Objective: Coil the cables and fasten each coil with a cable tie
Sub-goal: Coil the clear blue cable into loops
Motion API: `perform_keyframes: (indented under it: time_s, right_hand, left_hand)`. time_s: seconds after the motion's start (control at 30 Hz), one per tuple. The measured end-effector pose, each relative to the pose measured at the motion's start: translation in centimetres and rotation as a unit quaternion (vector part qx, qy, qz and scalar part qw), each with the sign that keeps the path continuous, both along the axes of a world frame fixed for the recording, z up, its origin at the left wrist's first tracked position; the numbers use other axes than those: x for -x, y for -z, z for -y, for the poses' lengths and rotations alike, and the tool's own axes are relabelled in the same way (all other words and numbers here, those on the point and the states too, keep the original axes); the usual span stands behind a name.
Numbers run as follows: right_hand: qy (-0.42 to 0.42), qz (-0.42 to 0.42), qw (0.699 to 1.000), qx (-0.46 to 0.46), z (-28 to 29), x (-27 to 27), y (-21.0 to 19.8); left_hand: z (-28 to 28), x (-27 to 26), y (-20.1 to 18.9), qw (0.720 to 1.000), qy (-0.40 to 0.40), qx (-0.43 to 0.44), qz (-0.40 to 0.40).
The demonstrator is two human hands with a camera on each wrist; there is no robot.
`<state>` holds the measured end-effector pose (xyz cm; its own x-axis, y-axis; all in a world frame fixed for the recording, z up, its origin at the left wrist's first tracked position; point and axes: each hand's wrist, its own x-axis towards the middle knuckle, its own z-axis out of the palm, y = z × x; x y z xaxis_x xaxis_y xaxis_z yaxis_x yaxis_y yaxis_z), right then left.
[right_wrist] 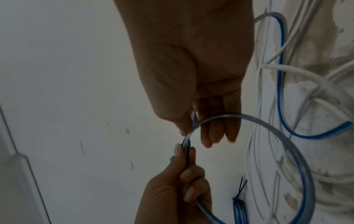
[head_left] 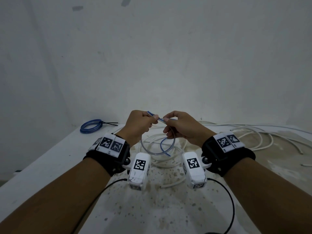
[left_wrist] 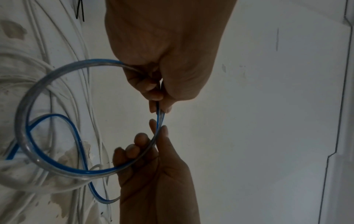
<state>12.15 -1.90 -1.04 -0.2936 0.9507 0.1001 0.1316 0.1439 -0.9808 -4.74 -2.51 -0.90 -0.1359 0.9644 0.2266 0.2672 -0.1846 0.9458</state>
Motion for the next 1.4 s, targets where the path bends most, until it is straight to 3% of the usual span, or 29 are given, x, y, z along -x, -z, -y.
perform_keyframes:
  time_s: [0.17,0.47,0.73,0.83,0.9,0.97,1.0,1.07,1.13,1.17,1.23,1.33,1.4]
  right_hand:
    - [0.054,0.05,0.997,-0.028,-0.4,-0.1,0.1]
    - [0.046,-0.021,0.999,-0.011,-0.4,0.0,0.0]
    - [0.053,-0.029,0.998,-0.011,-0.6,-0.2,-0.1]
    - [0.054,-0.03,0.998,0.0,-0.5,-0.2,0.0]
    - [0.058,-0.01,0.998,0.014,-0.6,-0.2,0.3]
    - [0.096,0.07,0.993,-0.012,-0.5,-0.3,0.4]
    - [0.131,0.151,0.978,-0.059,-0.5,-0.3,0.2]
    - [0.21,0.323,0.904,-0.185,-0.3,-0.3,-0.3]
    - [0.226,0.407,0.84,-0.279,-0.1,0.3,-0.9]
    - [0.199,0.424,0.83,-0.302,-0.3,0.6,-1.1]
    - [0.111,0.41,0.858,-0.29,-0.8,1.0,-1.3]
    - [-0.012,0.263,0.943,-0.205,-1.5,0.9,-1.4]
    - [-0.041,0.171,0.973,-0.148,-1.4,0.6,-1.4]
  left_hand:
    - [0.1,0.3,-0.3,1.0,-0.01,0.012,0.027]
    - [0.5,0.0,0.5,0.999,-0.045,-0.012,0.028]
    - [0.5,0.1,0.3,0.996,-0.041,0.017,0.071]
    - [0.3,0.3,0.5,0.998,-0.05,0.006,0.044]
    - [0.2,0.4,0.8,0.999,-0.049,-0.017,0.008]
    - [0.1,0.4,0.9,0.998,-0.05,-0.033,-0.016]
    - [0.1,0.5,0.9,0.998,-0.051,-0.04,-0.028]
    - [0.1,0.3,0.9,0.996,-0.048,-0.053,-0.046]
    - [0.1,0.0,0.7,0.996,-0.034,-0.066,-0.047]
    - [0.2,-0.2,0.6,0.996,-0.027,-0.071,-0.043]
    - [0.6,-0.5,0.3,0.997,-0.017,-0.074,-0.029]
    - [0.6,-0.7,0.0,0.998,-0.01,-0.06,0.023]
    - [0.6,-0.7,0.0,0.997,-0.012,-0.055,0.048]
